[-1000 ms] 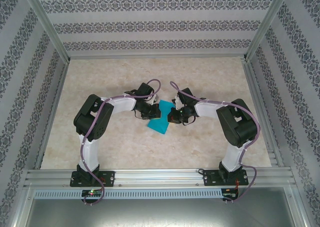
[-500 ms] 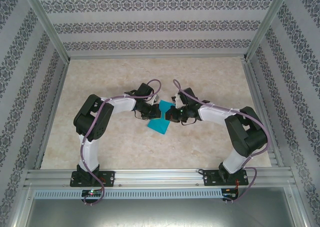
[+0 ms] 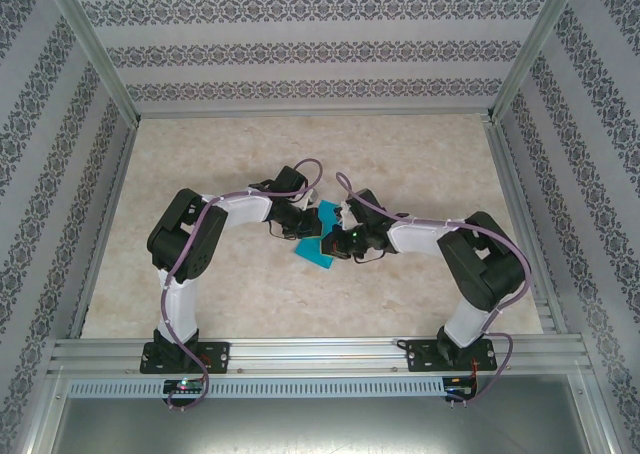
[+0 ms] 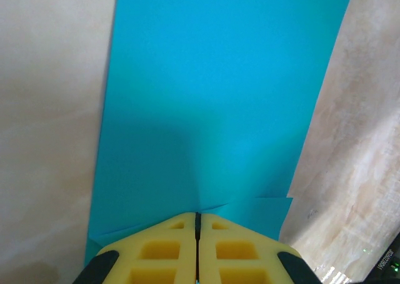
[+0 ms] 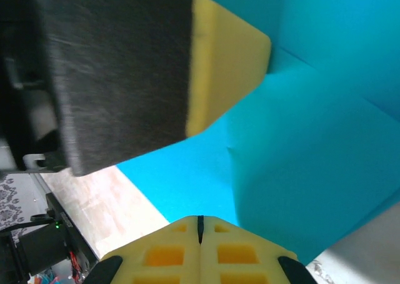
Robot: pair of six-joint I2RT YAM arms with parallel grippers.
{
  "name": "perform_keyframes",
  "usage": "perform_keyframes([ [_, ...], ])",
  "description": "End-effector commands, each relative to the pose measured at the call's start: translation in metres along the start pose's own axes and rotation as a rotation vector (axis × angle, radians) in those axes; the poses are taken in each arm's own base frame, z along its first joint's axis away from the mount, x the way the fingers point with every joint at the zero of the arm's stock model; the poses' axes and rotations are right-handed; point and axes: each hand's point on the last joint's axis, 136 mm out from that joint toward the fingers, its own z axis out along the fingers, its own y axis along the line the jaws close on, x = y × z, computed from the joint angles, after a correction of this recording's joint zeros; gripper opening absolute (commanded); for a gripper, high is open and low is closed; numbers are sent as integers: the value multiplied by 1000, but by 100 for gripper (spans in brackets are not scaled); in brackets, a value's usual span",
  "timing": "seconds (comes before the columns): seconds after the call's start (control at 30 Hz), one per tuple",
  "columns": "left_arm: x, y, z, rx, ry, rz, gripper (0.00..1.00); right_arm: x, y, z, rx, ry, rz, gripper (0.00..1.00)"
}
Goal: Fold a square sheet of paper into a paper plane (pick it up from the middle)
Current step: Fold the triangle a second time at the center of the table.
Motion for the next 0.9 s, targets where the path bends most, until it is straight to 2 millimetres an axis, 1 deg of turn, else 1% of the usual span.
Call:
perform_keyframes([
  [0.0,27,41,22,-109,81,-34,9,-1,2,6,-11,11,-7,4],
  [0.27,27,44,21,-113,84,-32,9,5,-9,10,25,27,-7,4],
  [0.87,29,51,24,-111,97,-45,9,20,-10,14,84,63,-50,3],
])
